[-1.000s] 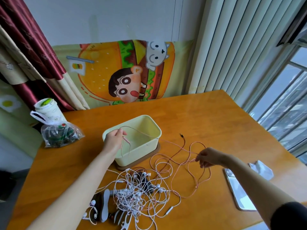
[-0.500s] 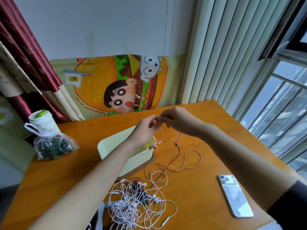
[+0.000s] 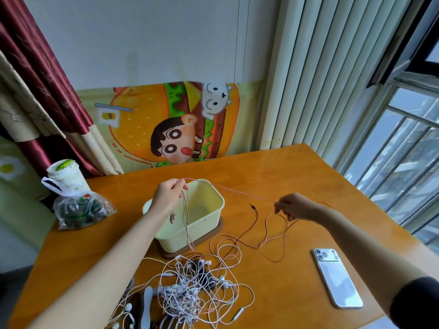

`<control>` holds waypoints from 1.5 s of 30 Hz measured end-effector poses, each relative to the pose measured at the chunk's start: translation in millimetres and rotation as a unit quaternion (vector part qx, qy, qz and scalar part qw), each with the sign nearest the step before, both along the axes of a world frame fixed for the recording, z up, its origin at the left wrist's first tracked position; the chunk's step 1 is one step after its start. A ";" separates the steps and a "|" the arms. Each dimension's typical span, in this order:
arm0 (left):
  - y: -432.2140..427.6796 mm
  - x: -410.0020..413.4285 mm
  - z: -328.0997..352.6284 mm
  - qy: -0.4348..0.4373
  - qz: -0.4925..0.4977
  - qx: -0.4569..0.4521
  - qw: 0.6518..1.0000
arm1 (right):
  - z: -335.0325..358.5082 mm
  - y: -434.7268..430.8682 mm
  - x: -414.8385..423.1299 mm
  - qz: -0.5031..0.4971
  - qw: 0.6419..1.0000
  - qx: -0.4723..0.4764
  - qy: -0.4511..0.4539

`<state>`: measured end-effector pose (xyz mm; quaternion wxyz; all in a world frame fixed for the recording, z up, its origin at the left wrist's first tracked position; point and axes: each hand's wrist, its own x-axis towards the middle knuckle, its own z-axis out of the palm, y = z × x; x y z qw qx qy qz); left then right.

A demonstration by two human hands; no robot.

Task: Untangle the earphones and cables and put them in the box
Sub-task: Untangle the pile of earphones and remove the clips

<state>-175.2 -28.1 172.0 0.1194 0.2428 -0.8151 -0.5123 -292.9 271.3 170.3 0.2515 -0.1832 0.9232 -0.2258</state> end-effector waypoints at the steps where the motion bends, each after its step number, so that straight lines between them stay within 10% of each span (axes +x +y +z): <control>1: 1.8 -0.1 0.0 -0.001 -0.003 0.000 1.000 | 9.9 1.0 -3.7 -0.006 0.999 0.001 0.045; 10: 40.1 -2.6 11.6 0.015 -0.086 0.025 0.996 | 106.7 -20.1 -5.6 -0.059 0.841 -0.093 0.529; 16: 52.5 8.5 4.8 -0.022 -0.135 -0.013 0.991 | 44.2 -15.7 6.8 -0.041 0.957 0.086 0.275; 20: 60.2 17.1 -2.6 -0.085 -0.198 -0.044 0.976 | 8.5 -11.9 18.7 -0.021 0.974 0.184 0.131; 25: 77.7 23.7 -10.8 -0.204 -0.273 -0.069 0.938 | 7.8 -56.4 70.8 0.128 0.978 -0.048 0.160; 31: 72.3 34.4 -10.1 -0.146 -0.267 -0.075 0.950 | -9.8 -94.1 108.1 0.177 0.975 -0.130 0.036; 45: 6.3 108.6 -62.8 -0.217 -0.231 -0.032 0.948 | -49.5 -98.0 100.4 0.105 0.993 -0.001 0.053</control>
